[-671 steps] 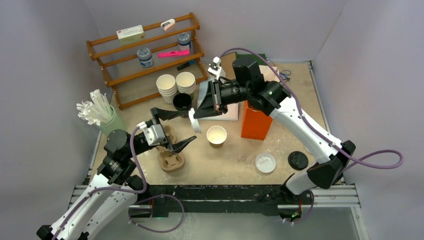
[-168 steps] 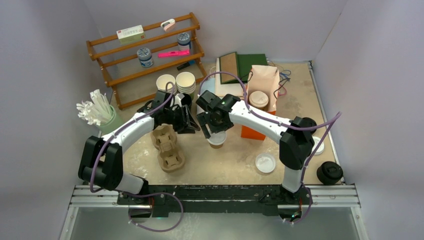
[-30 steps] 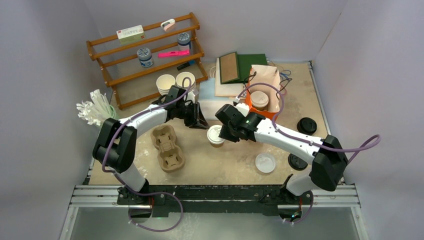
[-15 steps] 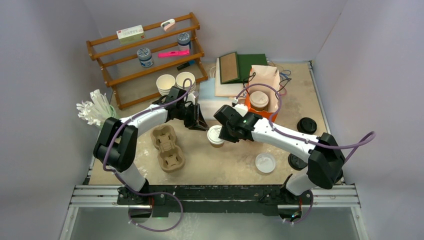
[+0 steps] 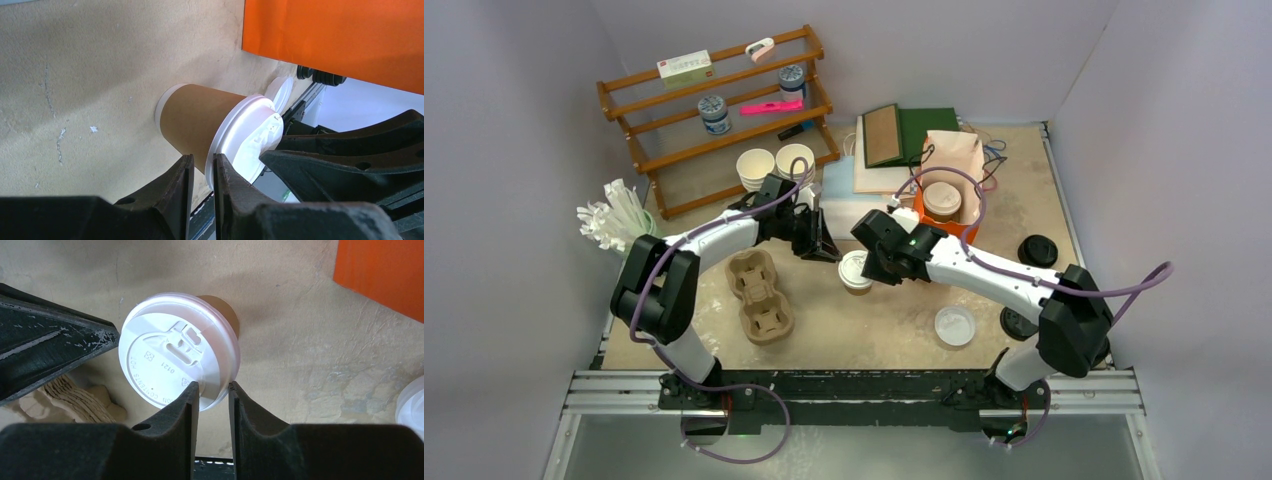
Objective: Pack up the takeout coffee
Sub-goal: Close the cup lid on the coffee cup.
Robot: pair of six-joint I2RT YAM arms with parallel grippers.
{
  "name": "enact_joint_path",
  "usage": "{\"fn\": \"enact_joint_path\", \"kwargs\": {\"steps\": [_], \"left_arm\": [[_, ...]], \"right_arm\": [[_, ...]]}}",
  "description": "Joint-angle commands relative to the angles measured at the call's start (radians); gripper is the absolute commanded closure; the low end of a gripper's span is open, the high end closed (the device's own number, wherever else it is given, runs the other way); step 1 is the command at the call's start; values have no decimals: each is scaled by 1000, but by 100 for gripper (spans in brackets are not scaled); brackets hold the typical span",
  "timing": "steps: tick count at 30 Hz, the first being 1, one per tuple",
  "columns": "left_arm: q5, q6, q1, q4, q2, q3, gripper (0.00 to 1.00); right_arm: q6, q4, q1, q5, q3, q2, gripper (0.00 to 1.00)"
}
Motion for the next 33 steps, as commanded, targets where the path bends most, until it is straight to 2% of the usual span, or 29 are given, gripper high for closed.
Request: {"fn": "enact_joint_path", "kwargs": {"steps": [1, 14, 17, 23, 33], "left_arm": [[-22, 62, -14, -53, 31, -42, 77], [-56, 83, -28, -79, 32, -43, 78], [-99, 80, -28, -123, -15, -18, 78], [-80, 27, -28, -112, -102, -66, 78], [-58, 0, -30, -116, -171, -138, 78]], "right_arm": [[-5, -3, 1, -4, -18, 56, 71], [-43, -21, -3, 7, 23, 73, 71], [-136, -10, -5, 9, 65, 61, 66], [-356, 66, -34, -143, 113, 79, 54], [-518, 61, -57, -202, 186, 134, 39]]}}
